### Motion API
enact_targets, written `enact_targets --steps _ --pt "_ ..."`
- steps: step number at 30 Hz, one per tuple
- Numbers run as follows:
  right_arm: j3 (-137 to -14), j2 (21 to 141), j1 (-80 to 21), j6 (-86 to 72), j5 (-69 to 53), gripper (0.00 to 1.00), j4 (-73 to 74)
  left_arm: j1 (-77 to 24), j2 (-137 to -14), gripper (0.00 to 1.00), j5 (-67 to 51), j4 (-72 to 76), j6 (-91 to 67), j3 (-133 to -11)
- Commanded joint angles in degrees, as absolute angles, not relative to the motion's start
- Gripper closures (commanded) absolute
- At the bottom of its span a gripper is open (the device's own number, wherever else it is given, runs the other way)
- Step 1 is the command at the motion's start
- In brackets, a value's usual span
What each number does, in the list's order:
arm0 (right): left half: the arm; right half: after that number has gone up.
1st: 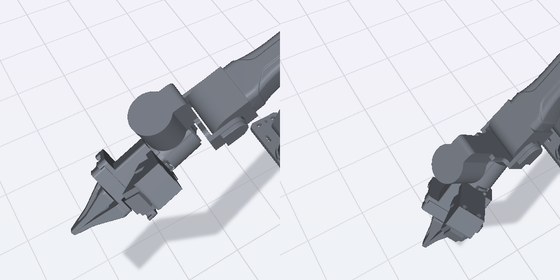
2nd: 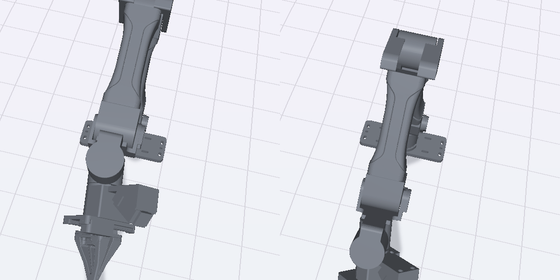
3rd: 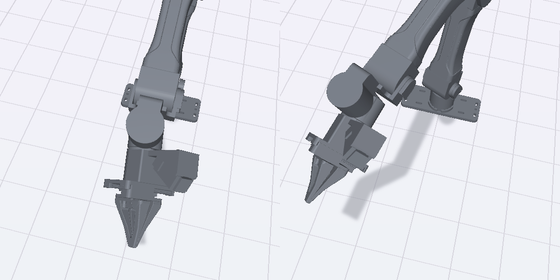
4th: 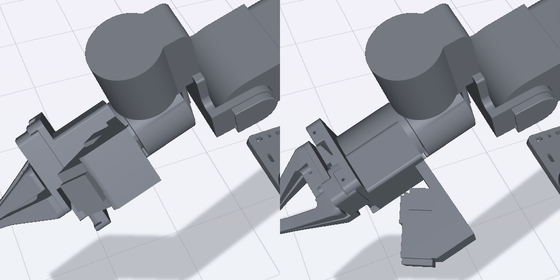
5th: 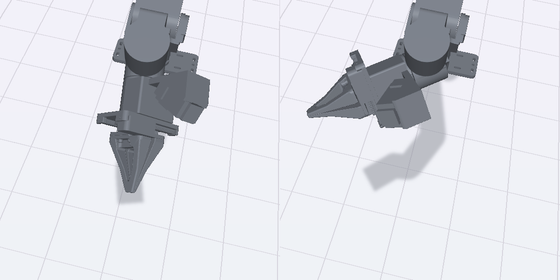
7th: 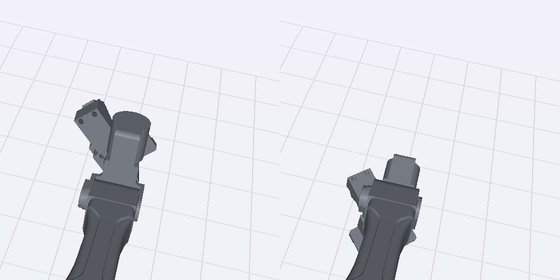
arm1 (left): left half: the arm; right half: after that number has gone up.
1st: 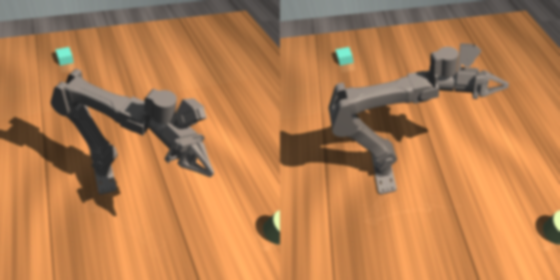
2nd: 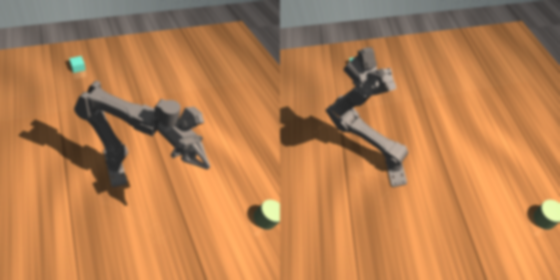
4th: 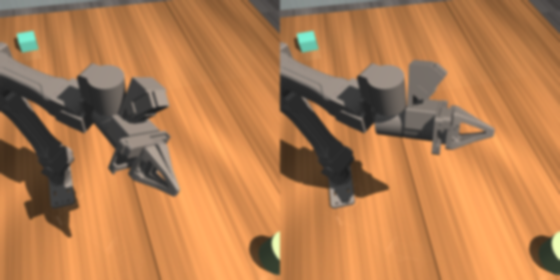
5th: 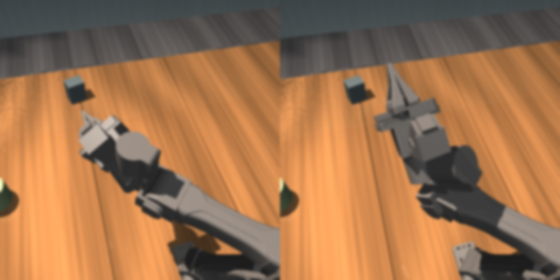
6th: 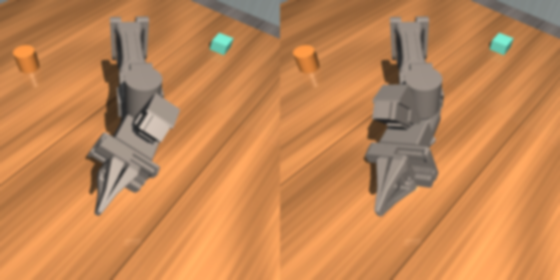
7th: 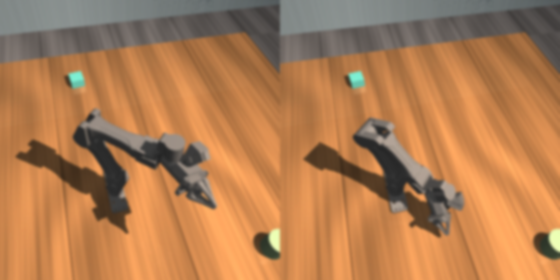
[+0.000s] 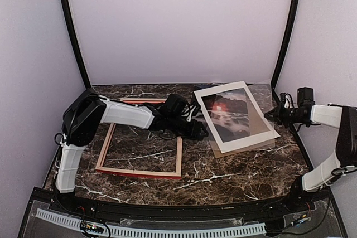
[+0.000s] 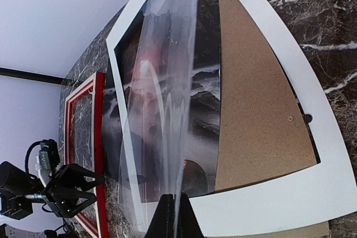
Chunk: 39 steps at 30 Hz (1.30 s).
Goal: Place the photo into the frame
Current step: Pick up the glass panel from the mat board, then move the frame body to the center of the board.
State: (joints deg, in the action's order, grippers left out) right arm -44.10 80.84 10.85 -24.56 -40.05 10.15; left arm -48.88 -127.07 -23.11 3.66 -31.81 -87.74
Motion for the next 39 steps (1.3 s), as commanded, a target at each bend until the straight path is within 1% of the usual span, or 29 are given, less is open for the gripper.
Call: enact_targets --steps 1,5,11,16,19,24,28,32,39 --pt "-47.45 76.81 10.52 -23.04 -37.35 1.0 15.23 -49.07 -120.43 0.4 -22.83 3.3 -29.77 -87.74" --pt "-48.05 74.46 10.44 -25.05 -36.96 1.0 17.45 -48.59 -117.92 0.36 -22.2 1.63 -28.63 -87.88" --pt "-47.13 69.18 10.46 -27.02 -36.89 1.0 22.47 -47.56 -114.81 0.33 -18.48 -2.8 -25.36 -88.06" --pt "-48.09 65.66 10.46 -26.15 -37.39 1.0 28.09 -44.57 -112.11 0.31 -15.98 -6.81 -24.78 -87.6" --pt "-50.81 63.73 10.44 -26.07 -39.08 1.0 30.48 -42.03 -109.16 0.3 -13.94 -9.87 -24.99 -86.41" --pt "-56.16 61.71 9.48 -29.0 -42.51 1.0 30.93 -35.43 -102.57 0.27 -8.34 -17.88 -23.55 -81.38" --pt "-60.19 62.47 5.96 -30.93 -43.74 1.0 30.23 -28.5 -96.69 0.25 -5.83 -24.05 -22.71 -76.13" --pt "-61.87 63.96 1.06 -35.8 -46.78 1.0 23.65 -20.7 -92.3 0.25 -5.0 -28.9 -21.31 -70.87" --pt "-67.37 67.16 -8.72 -43.23 -48.36 1.0 14.52 -10.66 -91.66 0.25 -0.76 -33.23 -17.33 -65.86"
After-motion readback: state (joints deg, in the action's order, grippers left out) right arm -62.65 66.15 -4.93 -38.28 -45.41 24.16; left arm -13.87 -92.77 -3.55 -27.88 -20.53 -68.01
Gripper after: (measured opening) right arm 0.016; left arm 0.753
